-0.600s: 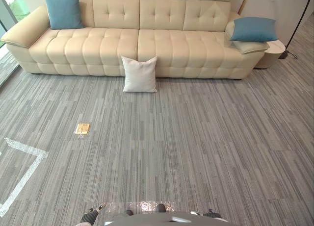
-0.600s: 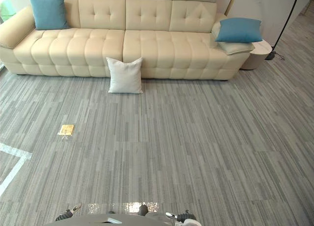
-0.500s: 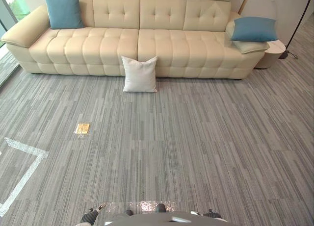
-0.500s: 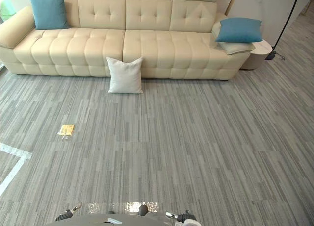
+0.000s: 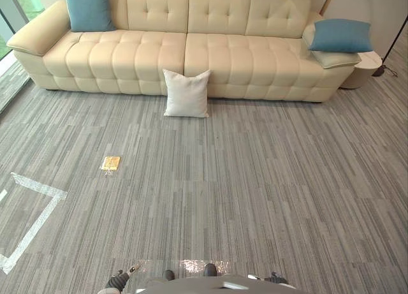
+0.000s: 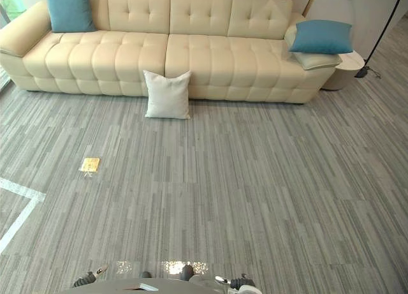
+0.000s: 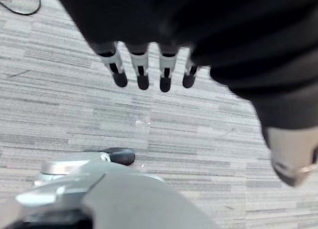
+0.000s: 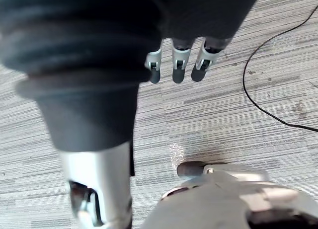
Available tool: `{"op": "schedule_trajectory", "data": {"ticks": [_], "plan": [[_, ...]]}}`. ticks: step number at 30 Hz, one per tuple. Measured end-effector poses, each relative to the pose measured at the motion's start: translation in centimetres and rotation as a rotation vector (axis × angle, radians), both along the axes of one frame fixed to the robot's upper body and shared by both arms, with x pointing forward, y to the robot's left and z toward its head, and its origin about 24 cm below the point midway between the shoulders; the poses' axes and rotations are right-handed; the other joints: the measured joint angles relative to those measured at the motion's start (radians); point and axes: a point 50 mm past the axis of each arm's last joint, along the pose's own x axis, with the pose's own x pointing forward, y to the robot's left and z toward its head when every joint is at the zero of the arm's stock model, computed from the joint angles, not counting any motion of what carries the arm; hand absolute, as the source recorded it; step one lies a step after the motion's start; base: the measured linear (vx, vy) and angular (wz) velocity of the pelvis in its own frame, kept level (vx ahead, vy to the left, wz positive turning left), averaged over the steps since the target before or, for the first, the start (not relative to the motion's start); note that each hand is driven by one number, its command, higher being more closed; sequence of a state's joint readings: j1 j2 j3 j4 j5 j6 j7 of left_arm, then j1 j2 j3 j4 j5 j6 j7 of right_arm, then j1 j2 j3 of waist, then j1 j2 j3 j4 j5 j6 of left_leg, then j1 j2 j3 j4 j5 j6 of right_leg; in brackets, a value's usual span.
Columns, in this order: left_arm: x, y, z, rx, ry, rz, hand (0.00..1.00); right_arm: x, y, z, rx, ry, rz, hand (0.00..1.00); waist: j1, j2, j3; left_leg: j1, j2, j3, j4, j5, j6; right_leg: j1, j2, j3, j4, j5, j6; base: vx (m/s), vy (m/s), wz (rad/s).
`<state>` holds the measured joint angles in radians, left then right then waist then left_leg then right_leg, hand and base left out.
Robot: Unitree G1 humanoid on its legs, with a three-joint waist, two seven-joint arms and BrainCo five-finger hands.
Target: Pick up cushions and gather them together orderly.
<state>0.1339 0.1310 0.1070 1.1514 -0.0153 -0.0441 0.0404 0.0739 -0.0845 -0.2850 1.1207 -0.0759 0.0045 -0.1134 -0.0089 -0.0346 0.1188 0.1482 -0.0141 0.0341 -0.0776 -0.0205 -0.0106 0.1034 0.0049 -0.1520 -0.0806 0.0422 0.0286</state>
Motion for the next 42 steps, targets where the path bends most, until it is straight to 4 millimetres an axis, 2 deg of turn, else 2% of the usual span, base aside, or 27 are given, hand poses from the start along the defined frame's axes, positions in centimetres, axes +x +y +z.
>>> {"op": "schedule_trajectory", "data": {"ticks": [37,42], "plan": [[0.00,-0.01,-0.01,0.000,0.000,0.001,0.00,-0.64,0.04,-0.11,0.026,-0.008,-0.104,0.00,-0.001,0.002,0.000,0.006,0.002,0.026,0.000,0.002,-0.002,0.004,0.002,0.021,-0.006,0.011,-0.005,-0.03,0.001,-0.02],[0.59,-0.04,0.07,0.003,-0.015,0.005,0.00,-0.55,-0.07,-0.07,0.025,-0.014,-0.114,0.00,-0.001,0.013,0.013,-0.012,0.004,0.016,0.000,-0.001,-0.010,-0.013,0.000,-0.001,0.014,-0.009,-0.003,-0.01,-0.006,0.08]]}}
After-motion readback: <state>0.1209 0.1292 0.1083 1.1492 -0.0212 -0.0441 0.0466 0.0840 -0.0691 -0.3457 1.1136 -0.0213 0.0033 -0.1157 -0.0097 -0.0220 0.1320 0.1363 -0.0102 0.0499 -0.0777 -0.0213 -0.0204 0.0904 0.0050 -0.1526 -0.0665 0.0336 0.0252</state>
